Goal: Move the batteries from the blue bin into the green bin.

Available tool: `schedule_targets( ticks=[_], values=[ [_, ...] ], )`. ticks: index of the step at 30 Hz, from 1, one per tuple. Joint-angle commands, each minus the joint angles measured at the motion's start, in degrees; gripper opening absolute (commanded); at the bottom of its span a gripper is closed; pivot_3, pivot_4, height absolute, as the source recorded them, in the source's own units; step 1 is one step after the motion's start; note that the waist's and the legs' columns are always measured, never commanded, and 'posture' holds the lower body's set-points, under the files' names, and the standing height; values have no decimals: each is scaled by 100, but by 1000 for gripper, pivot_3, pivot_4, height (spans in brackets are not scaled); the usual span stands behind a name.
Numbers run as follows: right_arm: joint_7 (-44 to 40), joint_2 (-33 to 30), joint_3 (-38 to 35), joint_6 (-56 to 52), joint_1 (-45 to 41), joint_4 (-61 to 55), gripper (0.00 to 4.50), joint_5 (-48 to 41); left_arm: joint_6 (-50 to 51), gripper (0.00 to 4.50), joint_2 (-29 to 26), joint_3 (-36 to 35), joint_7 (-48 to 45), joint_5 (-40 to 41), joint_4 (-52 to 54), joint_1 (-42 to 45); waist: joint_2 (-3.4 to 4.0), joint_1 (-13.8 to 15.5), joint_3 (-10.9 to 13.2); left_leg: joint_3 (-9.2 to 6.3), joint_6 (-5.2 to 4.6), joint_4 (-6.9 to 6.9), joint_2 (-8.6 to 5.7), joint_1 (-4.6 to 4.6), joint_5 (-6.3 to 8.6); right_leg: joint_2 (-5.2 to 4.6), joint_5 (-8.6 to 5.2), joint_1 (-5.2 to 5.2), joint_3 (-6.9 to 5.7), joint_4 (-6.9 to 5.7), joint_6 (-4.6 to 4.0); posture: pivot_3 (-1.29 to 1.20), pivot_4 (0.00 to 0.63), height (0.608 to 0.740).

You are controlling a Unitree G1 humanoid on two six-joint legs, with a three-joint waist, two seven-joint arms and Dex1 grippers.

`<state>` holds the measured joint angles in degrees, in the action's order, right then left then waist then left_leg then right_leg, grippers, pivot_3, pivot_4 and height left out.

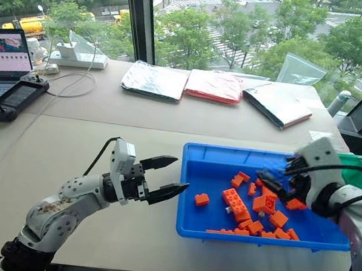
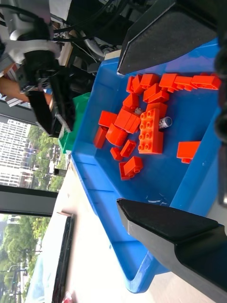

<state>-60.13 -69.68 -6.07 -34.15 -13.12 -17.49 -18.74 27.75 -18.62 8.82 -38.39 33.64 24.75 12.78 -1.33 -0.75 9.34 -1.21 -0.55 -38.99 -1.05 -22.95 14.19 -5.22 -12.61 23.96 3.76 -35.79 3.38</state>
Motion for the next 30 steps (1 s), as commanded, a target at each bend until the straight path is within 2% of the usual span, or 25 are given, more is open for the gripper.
schedule_targets(
  ticks=[1, 11, 25, 28, 30],
  values=[
    [-472, -152, 572, 832, -119, 443, 4451, 551, -49, 4500, 25, -39, 28, 3, 143, 28, 0, 7, 0, 0, 0, 1, 0, 0, 0, 0, 0, 0, 0, 0, 0, 0, 150, 740],
    [-1091, 230, 1511, 1527, -1102, 1328, 4451, 1199, -1, 4500, 38, -25, 120, 42, 240, -22, 0, -2, 0, -9, 0, 1, 0, -1, 0, -3, 0, 8, 3, -6, -1, 0, 150, 740],
    [-1374, 728, 1891, 1914, -1643, 2396, 4451, 1846, -25, 4500, 54, 0, 213, 17, 287, -77, 1, 3, 0, -9, 1, 1, -3, -2, 0, -5, 1, 10, 4, -8, -1, 0, 150, 740],
    [-1349, 782, 1873, 1944, -1664, 2465, 3777, 1901, -29, 4500, 55, -1, 211, 16, 291, -84, 1, 3, 0, -10, 1, 1, -3, -2, 0, -6, 1, 10, 3, -8, -1, 0, 150, 740],
    [-1326, 809, 1851, 1949, -1663, 2482, 3088, 1922, -37, 4500, 54, 2, 198, 19, 292, -88, 1, 4, 0, -10, 1, 1, -3, -2, 0, -6, 1, 9, 3, -8, -1, 0, 150, 740]
  ],
)
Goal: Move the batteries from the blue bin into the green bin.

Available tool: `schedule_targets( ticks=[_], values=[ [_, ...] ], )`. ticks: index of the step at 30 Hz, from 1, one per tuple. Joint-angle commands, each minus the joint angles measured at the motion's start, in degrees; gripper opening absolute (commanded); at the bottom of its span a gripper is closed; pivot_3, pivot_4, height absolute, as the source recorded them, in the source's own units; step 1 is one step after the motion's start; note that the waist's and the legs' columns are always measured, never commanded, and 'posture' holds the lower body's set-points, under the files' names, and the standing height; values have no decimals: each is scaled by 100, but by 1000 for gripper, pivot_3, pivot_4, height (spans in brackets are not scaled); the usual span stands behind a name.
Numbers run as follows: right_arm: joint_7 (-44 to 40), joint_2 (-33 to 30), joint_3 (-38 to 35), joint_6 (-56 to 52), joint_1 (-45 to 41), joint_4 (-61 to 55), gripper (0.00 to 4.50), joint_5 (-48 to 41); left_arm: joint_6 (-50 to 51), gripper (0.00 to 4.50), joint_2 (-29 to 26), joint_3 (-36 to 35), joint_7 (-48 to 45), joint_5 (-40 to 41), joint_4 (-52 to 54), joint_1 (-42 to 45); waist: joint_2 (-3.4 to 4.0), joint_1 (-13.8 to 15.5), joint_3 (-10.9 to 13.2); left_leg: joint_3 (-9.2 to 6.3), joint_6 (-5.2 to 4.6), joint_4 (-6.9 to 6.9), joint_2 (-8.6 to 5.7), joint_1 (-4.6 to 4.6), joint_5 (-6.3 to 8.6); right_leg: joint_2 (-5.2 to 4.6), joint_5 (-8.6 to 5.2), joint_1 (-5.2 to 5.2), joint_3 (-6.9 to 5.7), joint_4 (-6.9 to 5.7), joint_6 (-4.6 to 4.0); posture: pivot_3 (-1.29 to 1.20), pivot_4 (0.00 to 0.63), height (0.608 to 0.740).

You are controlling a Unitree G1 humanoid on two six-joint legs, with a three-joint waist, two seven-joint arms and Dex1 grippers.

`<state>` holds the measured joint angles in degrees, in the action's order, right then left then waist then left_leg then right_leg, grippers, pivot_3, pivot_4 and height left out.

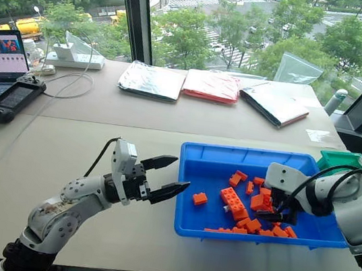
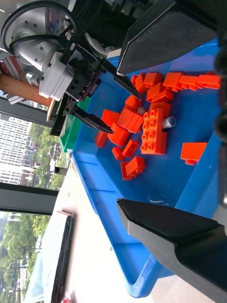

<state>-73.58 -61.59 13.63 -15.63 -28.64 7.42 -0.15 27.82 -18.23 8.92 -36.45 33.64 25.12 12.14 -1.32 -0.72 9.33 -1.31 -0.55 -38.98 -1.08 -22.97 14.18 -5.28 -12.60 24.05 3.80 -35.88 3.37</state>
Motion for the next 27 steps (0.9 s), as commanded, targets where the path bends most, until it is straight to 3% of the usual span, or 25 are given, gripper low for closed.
schedule_targets(
  ticks=[1, 5, 17, 27],
  values=[
    [21, 11, -130, 111, -110, -4, 2727, 75, -57, 4500, 16, -4, -13, 21, 249, -21, 0, 0, 0, 0, 0, 0, 0, 0, 0, 0, 0, 0, 0, 0, 0, 0, 150, 740],
    [27, 41, -174, 84, -120, -26, 1441, 72, -124, 4500, 10, 16, -134, 32, 199, -8, 0, 2, 0, 0, 0, 0, -1, 0, 0, 0, 0, 0, 0, 0, 0, 0, 150, 740],
    [399, -180, -1024, -1053, -109, -904, 1441, -313, -307, 4500, 16, -45, -564, 103, 1, 14, 1, 3, 0, -1, 0, 0, 0, -1, 0, 0, 0, 1, 0, -1, 0, 0, 150, 740],
    [1945, 62, -847, -2030, -595, 149, 1441, 600, -278, 4500, 96, -24, -607, 102, 18, 2, 1, 16, 0, 2, 0, 0, -4, -4, 0, -3, 0, 2, 0, 0, 0, 0, 150, 740]
  ],
)
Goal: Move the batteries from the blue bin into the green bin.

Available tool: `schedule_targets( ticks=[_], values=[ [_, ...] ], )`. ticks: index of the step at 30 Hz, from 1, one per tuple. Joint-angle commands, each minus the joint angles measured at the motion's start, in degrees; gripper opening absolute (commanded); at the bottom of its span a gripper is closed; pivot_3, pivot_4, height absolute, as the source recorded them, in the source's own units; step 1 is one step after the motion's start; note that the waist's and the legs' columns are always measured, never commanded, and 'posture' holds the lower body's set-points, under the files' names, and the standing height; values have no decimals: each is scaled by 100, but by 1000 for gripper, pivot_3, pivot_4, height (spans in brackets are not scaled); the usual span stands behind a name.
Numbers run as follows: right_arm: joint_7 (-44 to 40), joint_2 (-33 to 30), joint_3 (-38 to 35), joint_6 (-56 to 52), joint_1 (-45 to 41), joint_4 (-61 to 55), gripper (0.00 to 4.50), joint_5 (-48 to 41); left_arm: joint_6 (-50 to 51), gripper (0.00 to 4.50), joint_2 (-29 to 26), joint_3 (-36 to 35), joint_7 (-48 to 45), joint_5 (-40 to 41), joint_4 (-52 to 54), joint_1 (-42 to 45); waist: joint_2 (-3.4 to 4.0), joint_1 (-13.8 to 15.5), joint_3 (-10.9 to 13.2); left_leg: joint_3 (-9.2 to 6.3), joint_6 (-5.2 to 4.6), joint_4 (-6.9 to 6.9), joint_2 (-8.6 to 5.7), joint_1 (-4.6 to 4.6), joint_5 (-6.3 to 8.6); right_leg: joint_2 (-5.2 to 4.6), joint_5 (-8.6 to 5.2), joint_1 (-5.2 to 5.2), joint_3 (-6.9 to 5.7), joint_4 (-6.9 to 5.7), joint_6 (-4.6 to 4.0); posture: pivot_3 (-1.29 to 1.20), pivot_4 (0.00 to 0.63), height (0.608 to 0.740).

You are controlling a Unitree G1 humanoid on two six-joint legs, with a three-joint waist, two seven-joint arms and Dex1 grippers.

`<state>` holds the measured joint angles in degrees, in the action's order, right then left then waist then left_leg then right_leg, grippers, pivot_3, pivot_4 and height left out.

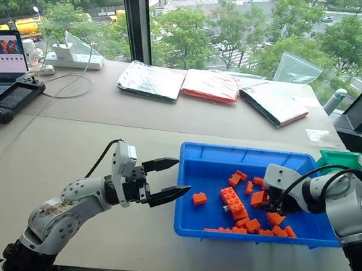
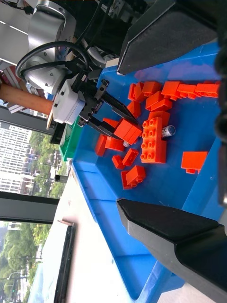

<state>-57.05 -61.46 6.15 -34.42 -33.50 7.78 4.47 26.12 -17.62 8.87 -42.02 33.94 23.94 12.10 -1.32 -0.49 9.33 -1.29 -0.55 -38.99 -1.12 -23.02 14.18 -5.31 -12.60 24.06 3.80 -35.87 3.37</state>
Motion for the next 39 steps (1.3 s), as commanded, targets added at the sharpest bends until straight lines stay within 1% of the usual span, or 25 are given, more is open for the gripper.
schedule_targets(
  ticks=[1, 2, 4, 7, 8, 9, 11, 13, 15, 18, 21, 28, 33, 39],
  values=[
    [341, 54, -111, -129, -103, 125, 1941, 161, -102, 4500, 28, -21, -57, 75, 141, 0, 1, -14, 0, 1, 0, 0, 0, -2, 0, 0, 0, 3, 1, 0, 0, 0, 150, 740],
    [389, 73, -149, -124, -98, 120, 2448, 166, -97, 4500, 19, -29, -68, 84, 143, -7, 2, -20, -1, 1, 0, 1, 0, -4, 0, 1, 0, 6, 1, 0, 0, 0, 150, 740],
    [364, 112, -276, -226, -95, -39, 3003, 32, -87, 4500, -1, -45, -82, 98, 158, -24, 3, -35, -1, 0, 0, 2, 2, -4, 0, 2, 0, 9, 1, -2, 0, 0, 150, 740],
    [405, 149, -399, -378, -142, -181, 4073, -80, -68, 4500, -15, -58, -88, 116, 190, -41, 3, -36, -1, 0, 0, 2, 4, -4, 0, 4, 0, 7, 1, -2, -1, 0, 150, 740],
    [357, 127, -439, -428, -150, -267, 4347, -128, -63, 4500, -18, -60, -88, 119, 193, -43, 3, -34, -1, 0, 0, 2, 4, -4, 0, 4, 0, 7, 1, -2, 0, 0, 150, 740],
    [297, 99, -480, -457, -145, -371, 4474, -186, -56, 4500, -25, -62, -88, 125, 201, -47, 3, -31, -1, 0, 0, 2, 3, -4, 0, 3, 0, 7, 1, -2, 0, 0, 150, 740],
    [114, 28, -566, -558, -118, -661, 4474, -383, -41, 4500, -39, -67, -92, 143, 219, -57, 3, -30, -1, -1, 0, 1, 3, -5, 0, 3, 0, 7, 1, -2, 0, 0, 150, 740],
    [-394, -131, -613, -888, 157, -1376, 4474, -827, -41, 4500, -48, -67, -84, 138, 227, -67, 3, -29, -1, -2, 0, 2, 3, -5, 0, 3, 0, 7, 1, -2, 0, 0, 150, 740],
    [-700, -233, -616, -1175, 459, -1933, 4474, -1157, -43, 4500, -47, -68, -71, 133, 230, -69, 3, -13, -1, -5, -1, 2, 4, -6, 0, 4, 0, 6, 0, -1, 0, 0, 150, 740],
    [-640, -193, -727, -1550, 769, -2361, 4474, -1417, -41, 4500, -53, -74, -63, 136, 253, -93, 3, -8, -1, -9, -1, 0, 5, -6, 1, 3, 0, 0, -5, 2, 0, 0, 150, 740],
    [-413, -84, -874, -1956, 1003, -2614, 4474, -1627, -42, 4500, -56, -80, -45, 132, 272, -115, 3, -3, -1, -8, -1, -3, 2, -6, 1, 1, 0, 0, -5, 0, 1, 0, 150, 740],
    [653, 668, -1327, -2972, 1434, -2625, 4474, -1820, -45, 4500, -47, -93, 24, 125, 323, -179, 3, -3, -1, -8, -1, -3, 3, -5, 1, 3, 0, 2, -4, -3, 0, 0, 150, 740],
    [1278, 1102, -1744, -3337, 1762, -2669, 4474, -1826, -42, 4500, -62, -115, 72, 118, 359, -216, 3, 8, -1, -7, -1, -3, -1, -6, 1, 0, 0, 1, -3, -3, 1, 0, 150, 740],
    [1803, 1420, -1767, -3490, 1845, -2728, 4474, -1859, -13, 4500, -66, -123, 116, 124, 392, -235, 3, -11, -1, -7, -1, -3, 1, -5, 0, 4, 0, 1, -3, -3, 0, 0, 150, 740]
  ],
)
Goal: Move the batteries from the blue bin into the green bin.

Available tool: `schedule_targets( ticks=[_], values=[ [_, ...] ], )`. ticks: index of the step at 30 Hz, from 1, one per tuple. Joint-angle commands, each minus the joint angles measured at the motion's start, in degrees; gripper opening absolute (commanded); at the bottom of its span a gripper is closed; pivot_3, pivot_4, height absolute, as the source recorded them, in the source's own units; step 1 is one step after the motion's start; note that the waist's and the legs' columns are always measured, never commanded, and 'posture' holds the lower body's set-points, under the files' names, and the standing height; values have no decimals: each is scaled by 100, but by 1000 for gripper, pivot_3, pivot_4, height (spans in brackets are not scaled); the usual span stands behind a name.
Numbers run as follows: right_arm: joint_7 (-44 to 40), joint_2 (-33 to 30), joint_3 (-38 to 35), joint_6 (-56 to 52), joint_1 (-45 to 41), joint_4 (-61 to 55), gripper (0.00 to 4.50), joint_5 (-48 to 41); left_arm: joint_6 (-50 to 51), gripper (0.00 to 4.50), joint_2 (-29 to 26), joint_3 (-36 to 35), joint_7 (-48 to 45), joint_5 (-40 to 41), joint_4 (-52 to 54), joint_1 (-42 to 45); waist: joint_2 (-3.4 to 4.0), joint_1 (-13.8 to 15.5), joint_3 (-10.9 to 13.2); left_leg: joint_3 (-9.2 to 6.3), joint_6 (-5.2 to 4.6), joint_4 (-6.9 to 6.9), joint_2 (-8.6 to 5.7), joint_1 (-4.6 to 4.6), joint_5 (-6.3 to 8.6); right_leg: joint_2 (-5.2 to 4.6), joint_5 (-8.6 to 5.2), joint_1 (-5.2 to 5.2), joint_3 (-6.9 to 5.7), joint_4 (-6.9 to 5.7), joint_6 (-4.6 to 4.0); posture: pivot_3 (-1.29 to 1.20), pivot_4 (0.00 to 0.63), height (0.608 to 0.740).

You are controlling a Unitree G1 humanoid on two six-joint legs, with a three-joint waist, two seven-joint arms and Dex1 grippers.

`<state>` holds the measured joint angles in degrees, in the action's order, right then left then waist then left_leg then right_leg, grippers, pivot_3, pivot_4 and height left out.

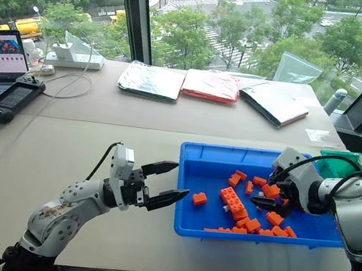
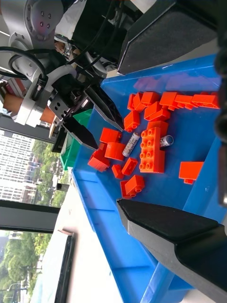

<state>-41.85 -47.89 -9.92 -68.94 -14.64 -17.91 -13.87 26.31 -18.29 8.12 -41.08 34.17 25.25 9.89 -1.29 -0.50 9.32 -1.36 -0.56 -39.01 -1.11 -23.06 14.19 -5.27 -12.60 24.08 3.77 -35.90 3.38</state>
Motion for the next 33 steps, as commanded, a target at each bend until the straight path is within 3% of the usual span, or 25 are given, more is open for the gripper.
schedule_targets(
  ticks=[1, 6, 7, 8, 17, 19, 25, 33],
  values=[
    [344, 97, -128, -32, -53, -148, 4474, -28, -27, 4500, 1, -47, 27, 101, 265, -15, 0, -18, 0, 0, 0, 0, 0, 0, 0, 0, 0, 0, 0, 0, 0, 0, 150, 740],
    [592, 203, 255, 42, -134, -135, 4474, 4, -8, 4500, 4, -43, 37, 102, 244, 0, 0, -20, 0, 0, 0, 0, 0, 0, 0, 0, 0, -1, 0, 0, 0, 0, 150, 740],
    [643, 222, 315, 58, -167, -106, 3969, 17, -7, 4500, 9, -41, 41, 102, 237, 4, 0, -20, 0, 0, 0, 0, 0, 1, 0, 0, 0, -1, 0, 0, 0, 0, 150, 740],
    [684, 245, 357, 62, -198, -79, 3819, 16, -4, 4500, 14, -39, 52, 102, 238, 3, 0, -21, 0, 1, 0, 0, 0, 1, 0, 0, 0, -1, 0, 0, 0, 0, 150, 740],
    [848, 191, 637, 251, -157, 46, 701, 75, 4, 4500, 19, -31, 107, 88, 251, -2, 0, -14, 0, 0, 0, -1, -1, 2, 0, 0, 0, -4, 0, 1, 0, 0, 150, 740],
    [863, 160, 660, 315, -128, 74, 252, 82, 6, 4500, 16, -28, 118, 87, 248, 3, 0, -15, 0, 0, 0, -1, 0, 3, 0, 0, 0, -4, 0, 1, 0, 0, 150, 740],
    [1010, 118, 474, 455, -174, 47, 252, 123, -8, 4500, 26, -7, 100, 84, 206, 36, 0, -16, 0, 0, 0, 0, 0, 3, 0, 0, 0, -4, 0, 1, 0, 0, 150, 740],
    [1783, 513, -1202, 818, -653, -372, 252, -14, -123, 4500, -8, -4, -101, 72, 143, 84, 0, -18, 0, 0, 0, 0, 0, -2, 0, 0, 0, 0, 0, 1, 0, 0, 150, 740]
  ],
)
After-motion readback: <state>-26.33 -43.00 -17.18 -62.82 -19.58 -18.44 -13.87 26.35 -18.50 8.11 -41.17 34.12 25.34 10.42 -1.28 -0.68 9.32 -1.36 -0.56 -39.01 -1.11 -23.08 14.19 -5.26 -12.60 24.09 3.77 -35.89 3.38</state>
